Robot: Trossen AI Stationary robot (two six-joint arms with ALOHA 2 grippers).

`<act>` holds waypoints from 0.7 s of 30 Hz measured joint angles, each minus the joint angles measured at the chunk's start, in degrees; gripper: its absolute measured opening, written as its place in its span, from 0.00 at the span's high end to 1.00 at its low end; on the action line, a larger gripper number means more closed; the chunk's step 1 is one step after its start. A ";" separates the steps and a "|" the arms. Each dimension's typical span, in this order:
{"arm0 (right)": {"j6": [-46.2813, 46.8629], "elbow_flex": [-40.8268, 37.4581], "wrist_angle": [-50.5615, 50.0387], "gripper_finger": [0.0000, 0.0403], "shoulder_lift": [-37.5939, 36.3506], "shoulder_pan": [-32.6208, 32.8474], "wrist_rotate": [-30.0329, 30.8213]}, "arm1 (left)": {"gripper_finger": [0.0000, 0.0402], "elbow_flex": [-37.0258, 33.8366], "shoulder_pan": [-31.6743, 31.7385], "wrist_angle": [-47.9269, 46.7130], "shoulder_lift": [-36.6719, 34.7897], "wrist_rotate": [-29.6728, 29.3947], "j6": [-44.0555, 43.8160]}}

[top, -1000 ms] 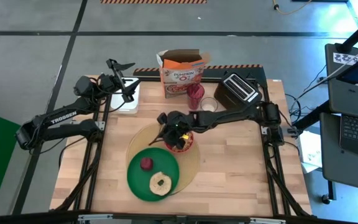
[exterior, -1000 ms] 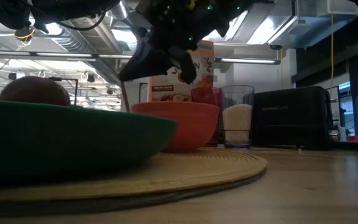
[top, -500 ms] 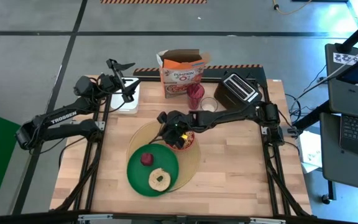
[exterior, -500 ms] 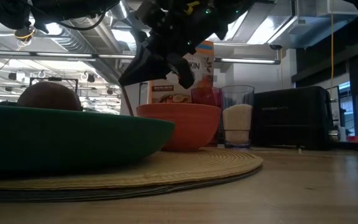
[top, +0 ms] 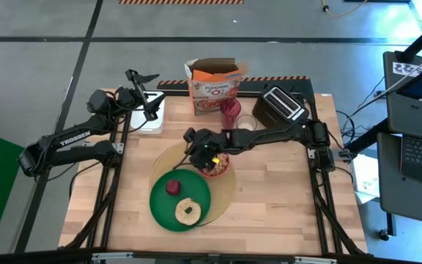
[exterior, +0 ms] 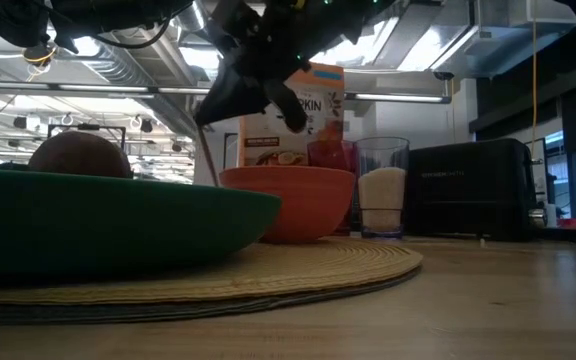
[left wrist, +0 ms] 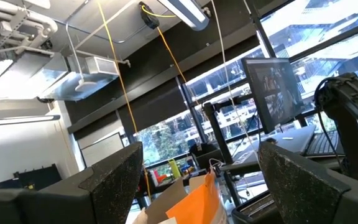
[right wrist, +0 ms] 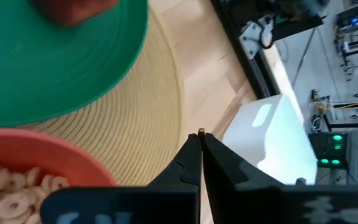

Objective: Arrange a breakfast setting
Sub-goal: Put the spoon on the brown table mat

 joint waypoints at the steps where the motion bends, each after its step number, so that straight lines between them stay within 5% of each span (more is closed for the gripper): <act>1: -0.05 -0.01 -0.45 0.99 0.00 -0.01 0.17 | 0.22 0.00 0.00 0.00 0.00 0.00 0.00; 21: -1.59 -0.02 -2.40 0.99 5.42 0.10 0.12 | 0.22 0.02 -0.04 0.26 0.02 0.46 0.02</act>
